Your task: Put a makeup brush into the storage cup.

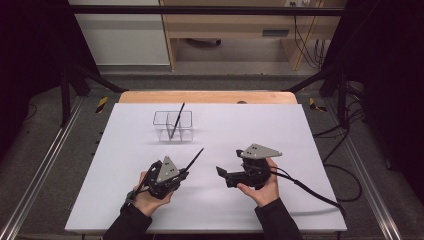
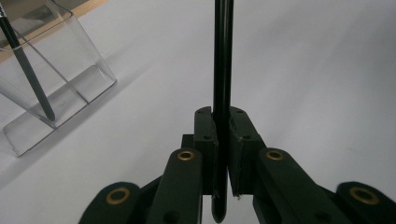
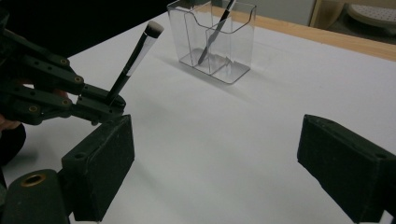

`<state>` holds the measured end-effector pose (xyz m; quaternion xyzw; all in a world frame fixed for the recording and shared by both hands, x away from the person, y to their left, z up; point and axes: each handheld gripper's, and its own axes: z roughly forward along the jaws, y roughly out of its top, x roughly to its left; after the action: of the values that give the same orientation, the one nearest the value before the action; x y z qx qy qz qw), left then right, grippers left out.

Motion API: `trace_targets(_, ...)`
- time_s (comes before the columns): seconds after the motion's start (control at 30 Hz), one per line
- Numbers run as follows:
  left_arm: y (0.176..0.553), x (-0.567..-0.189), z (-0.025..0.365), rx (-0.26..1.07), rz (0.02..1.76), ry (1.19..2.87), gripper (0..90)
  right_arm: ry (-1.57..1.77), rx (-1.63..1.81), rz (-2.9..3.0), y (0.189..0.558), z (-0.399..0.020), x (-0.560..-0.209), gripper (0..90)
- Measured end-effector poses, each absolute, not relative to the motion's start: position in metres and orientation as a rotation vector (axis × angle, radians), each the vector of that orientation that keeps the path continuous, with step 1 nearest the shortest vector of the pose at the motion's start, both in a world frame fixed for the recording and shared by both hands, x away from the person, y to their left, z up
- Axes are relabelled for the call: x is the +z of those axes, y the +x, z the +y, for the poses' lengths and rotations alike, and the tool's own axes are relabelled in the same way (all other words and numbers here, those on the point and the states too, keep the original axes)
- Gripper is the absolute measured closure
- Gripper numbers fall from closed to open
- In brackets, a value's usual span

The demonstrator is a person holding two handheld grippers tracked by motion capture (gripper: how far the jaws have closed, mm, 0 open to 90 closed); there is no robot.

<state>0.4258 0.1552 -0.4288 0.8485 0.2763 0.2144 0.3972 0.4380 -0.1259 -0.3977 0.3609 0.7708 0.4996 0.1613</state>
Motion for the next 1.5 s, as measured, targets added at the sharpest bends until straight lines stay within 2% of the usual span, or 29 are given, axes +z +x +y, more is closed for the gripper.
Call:
trace_targets(0.13,0.425,-0.431,0.151,0.507,0.703,2.134,82.9,1.034,1.468,2.174,0.436,-0.124,-0.398,11.9)
trace_targets(0.87,0.428,-0.432,0.143,0.489,0.801,2.037,82.9,1.077,1.552,2.129,0.445,-0.102,-0.396,9.6)
trace_targets(1.33,0.426,-0.433,0.131,0.465,0.829,2.001,82.9,1.141,1.639,2.083,0.452,-0.091,-0.399,17.8)
trace_targets(1.5,0.424,-0.433,0.127,0.459,0.838,1.986,82.9,1.155,1.673,2.072,0.454,-0.090,-0.399,24.0)
